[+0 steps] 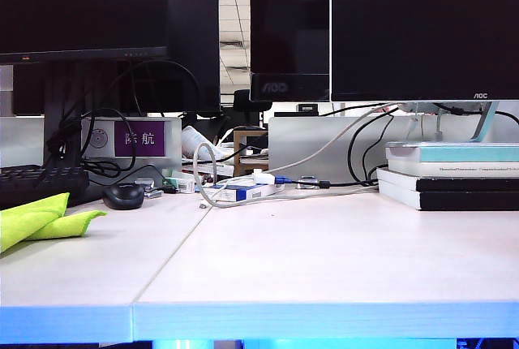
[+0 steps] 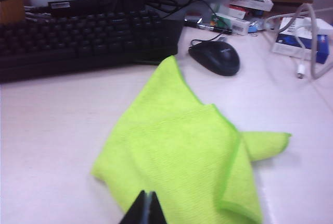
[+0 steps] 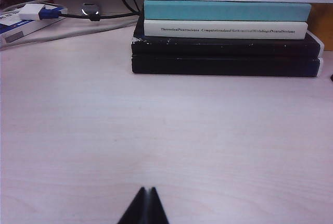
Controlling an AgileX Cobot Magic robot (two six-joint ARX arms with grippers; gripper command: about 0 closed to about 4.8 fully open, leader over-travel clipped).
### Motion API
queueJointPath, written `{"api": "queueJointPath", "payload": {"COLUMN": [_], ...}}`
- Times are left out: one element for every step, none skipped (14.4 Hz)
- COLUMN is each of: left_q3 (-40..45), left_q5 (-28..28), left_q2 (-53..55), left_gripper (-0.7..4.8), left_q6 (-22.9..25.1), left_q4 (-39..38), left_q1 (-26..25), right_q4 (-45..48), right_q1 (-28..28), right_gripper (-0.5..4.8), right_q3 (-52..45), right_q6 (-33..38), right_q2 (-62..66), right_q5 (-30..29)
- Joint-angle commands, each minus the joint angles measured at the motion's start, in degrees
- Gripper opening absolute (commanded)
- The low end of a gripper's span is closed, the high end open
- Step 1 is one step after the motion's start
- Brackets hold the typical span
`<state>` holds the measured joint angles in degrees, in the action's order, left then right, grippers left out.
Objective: Wipe the table from left to right using the rag.
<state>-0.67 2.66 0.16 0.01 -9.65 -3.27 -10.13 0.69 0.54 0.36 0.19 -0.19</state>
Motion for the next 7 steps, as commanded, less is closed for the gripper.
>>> {"api": "queueJointPath", "payload": {"left_q3": [0.1,0.1,0.1,0.2,0.2,0.1,0.1], "left_q5": [0.8,0.1,-0.5,-1.5,-1.6,-1.5,-1.5], "left_q2": [-0.1,-0.1,-0.1,-0.1,-0.1,-0.1,-0.1], "left_gripper": [-0.02,-0.03,-0.03,-0.03,-0.03,-0.03,-0.03], "left_q6": [-0.4,0.3,0.9,0.9,0.9,0.9,-0.6], "left_q4": [-0.9,-1.0,-1.0,-1.0,-1.0,-1.0,-1.0], "left_q1": [4.0,3.9,3.9,3.9,3.9,3.9,3.9], "right_q4": [0.1,0.1,0.1,0.1,0.0,0.0,0.2], "right_q1": [0.2,0.1,0.1,0.1,0.1,0.0,0.0], "right_gripper": [-0.05,-0.05,-0.05,-0.05,-0.05,-0.05,-0.05], "right_q3": [-0.4,-0.4,-0.4,-0.4,-0.4,-0.4,-0.4], "right_q6": [-0.2,-0.2,-0.2,-0.2,-0.2,-0.2,-0.2], "right_q2": [-0.1,-0.1,-0.1,-0.1,-0.1,-0.1,-0.1], "right_q5": [-1.0,-0.8,-0.8,-0.8,-0.8,-0.8,-0.8]}}
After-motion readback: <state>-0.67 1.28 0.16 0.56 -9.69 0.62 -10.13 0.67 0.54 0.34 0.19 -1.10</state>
